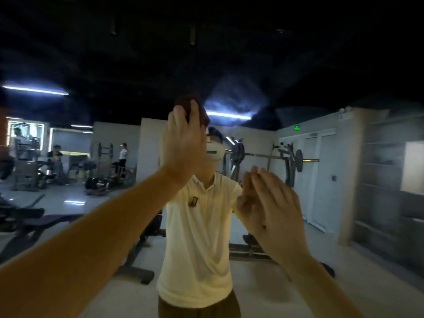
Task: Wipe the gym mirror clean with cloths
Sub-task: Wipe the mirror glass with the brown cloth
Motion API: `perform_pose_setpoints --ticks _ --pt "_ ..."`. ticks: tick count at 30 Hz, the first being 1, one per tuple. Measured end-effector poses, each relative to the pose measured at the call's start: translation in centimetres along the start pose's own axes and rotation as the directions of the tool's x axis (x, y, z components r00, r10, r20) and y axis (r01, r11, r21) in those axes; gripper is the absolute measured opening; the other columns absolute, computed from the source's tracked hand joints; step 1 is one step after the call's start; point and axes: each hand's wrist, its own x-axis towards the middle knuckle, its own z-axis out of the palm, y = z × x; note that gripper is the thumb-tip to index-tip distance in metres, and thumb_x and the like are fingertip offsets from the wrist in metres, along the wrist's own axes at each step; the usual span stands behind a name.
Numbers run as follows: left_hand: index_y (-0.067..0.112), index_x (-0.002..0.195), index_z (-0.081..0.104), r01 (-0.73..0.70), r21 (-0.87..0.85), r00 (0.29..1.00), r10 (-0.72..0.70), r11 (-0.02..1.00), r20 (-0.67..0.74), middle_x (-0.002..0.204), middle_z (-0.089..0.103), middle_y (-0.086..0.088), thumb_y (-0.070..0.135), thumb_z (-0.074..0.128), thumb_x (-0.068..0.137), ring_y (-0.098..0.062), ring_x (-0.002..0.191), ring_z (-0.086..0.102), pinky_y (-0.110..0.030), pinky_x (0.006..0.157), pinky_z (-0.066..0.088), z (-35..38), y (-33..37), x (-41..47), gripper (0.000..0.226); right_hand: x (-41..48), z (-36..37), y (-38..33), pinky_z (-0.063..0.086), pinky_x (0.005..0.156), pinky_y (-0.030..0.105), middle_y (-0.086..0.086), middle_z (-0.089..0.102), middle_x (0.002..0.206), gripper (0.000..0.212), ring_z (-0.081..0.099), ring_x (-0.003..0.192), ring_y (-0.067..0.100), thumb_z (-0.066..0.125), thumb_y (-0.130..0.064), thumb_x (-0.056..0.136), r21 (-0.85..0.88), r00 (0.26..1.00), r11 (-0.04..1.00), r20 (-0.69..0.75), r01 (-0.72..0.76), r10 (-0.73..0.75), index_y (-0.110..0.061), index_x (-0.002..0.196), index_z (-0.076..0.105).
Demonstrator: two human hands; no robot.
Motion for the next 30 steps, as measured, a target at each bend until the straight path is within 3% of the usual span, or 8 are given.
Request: perform_pose_setpoints --ticks 5,9,10,13,18,24,28,30 --pt "0.004 0.15 0.043 -0.252 -0.101 0.952 0.265 0.962 0.152 0.125 0.052 -0.022 0.029 0.066 0.093 -0.029 0.103 0.061 -0.039 0.086 0.056 2.4 8.0 -2.8 0.067 1.6 -2.0 6.7 0.029 0.117 0.046 0.014 0.041 0.158 0.061 0.042 0.142 0.033 0.036 -0.034 0.096 -0.043 0.99 0.992 -0.081 -0.117 0.113 -0.009 0.15 0.048" --pt "0.01 0.148 0.046 -0.621 -0.074 0.726 0.608 0.78 0.322 0.125 0.058 -0.015 0.036 0.07 0.091 -0.026 0.106 0.06 -0.039 0.092 0.053 2.0 7.3 -2.9 0.067 3.1 -3.2 12.1 0.033 0.117 0.057 0.013 0.033 0.164 0.062 0.036 0.147 0.035 0.04 -0.027 0.094 -0.09 0.983 0.983 -0.101 -0.162 0.153 -0.01 0.154 0.043" --pt "0.014 0.143 0.051 -0.61 -0.044 0.739 0.589 0.791 0.327 0.12 0.061 -0.013 0.039 0.067 0.095 -0.022 0.102 0.06 -0.034 0.088 0.052 1.3 6.5 -1.4 0.056 3.5 -3.7 13.6 0.033 0.118 0.057 0.012 0.032 0.164 0.062 0.035 0.148 0.035 0.041 -0.027 0.095 -0.111 0.98 0.978 -0.115 -0.177 0.165 -0.01 0.154 0.043" --pt "0.012 0.138 0.055 -0.275 0.136 0.953 0.25 0.952 0.173 0.115 0.06 -0.018 0.035 0.057 0.103 -0.026 0.094 0.06 -0.038 0.082 0.05 0.1 4.6 4.1 0.042 3.7 -4.5 17.9 0.031 0.119 0.057 0.012 0.026 0.167 0.064 0.031 0.151 0.033 0.035 -0.034 0.097 -0.184 0.966 0.951 -0.119 -0.248 0.229 -0.01 0.157 0.037" --pt "0.003 0.154 0.037 0.074 0.15 0.997 -0.078 0.986 0.018 0.134 0.046 -0.026 0.024 0.063 0.097 -0.035 0.109 0.054 -0.04 0.09 0.051 3.3 12.2 7.0 0.066 3.0 -3.9 21.1 0.026 0.121 0.053 0.012 0.027 0.167 0.062 0.025 0.154 0.031 0.032 -0.034 0.101 -0.145 0.985 0.979 -0.109 -0.146 0.131 -0.009 0.157 0.034" --pt "0.011 0.148 0.038 -0.133 -0.13 0.986 0.144 0.983 0.08 0.129 0.049 -0.012 0.026 0.059 0.099 -0.021 0.108 0.054 -0.026 0.09 0.044 8.2 25.5 2.0 0.055 3.4 -5.1 23.0 0.04 0.108 0.058 0.01 0.056 0.142 0.045 0.044 0.131 0.025 0.037 -0.025 0.097 0.086 0.961 0.996 -0.269 -0.038 0.06 -0.016 0.141 0.042" --pt "0.009 0.153 0.038 -0.561 -0.09 0.781 0.562 0.823 0.272 0.13 0.054 -0.013 0.037 0.066 0.095 -0.026 0.11 0.058 -0.041 0.096 0.053 8.4 26.7 -1.8 0.07 4.0 -6.4 24.8 0.044 0.107 0.059 0.015 0.063 0.134 0.049 0.059 0.124 0.035 0.034 -0.032 0.097 0.205 0.969 0.975 -0.207 -0.089 0.132 -0.013 0.137 0.055" --pt "0.01 0.146 0.049 -0.584 -0.059 0.78 0.579 0.81 0.236 0.121 0.059 -0.012 0.033 0.069 0.093 -0.024 0.1 0.061 -0.039 0.087 0.054 7.0 23.8 -0.4 0.061 4.5 -7.1 26.4 0.038 0.113 0.055 0.017 0.056 0.144 0.059 0.053 0.133 0.037 0.03 -0.034 0.095 0.095 0.963 0.982 -0.202 -0.162 0.178 -0.006 0.14 0.056"
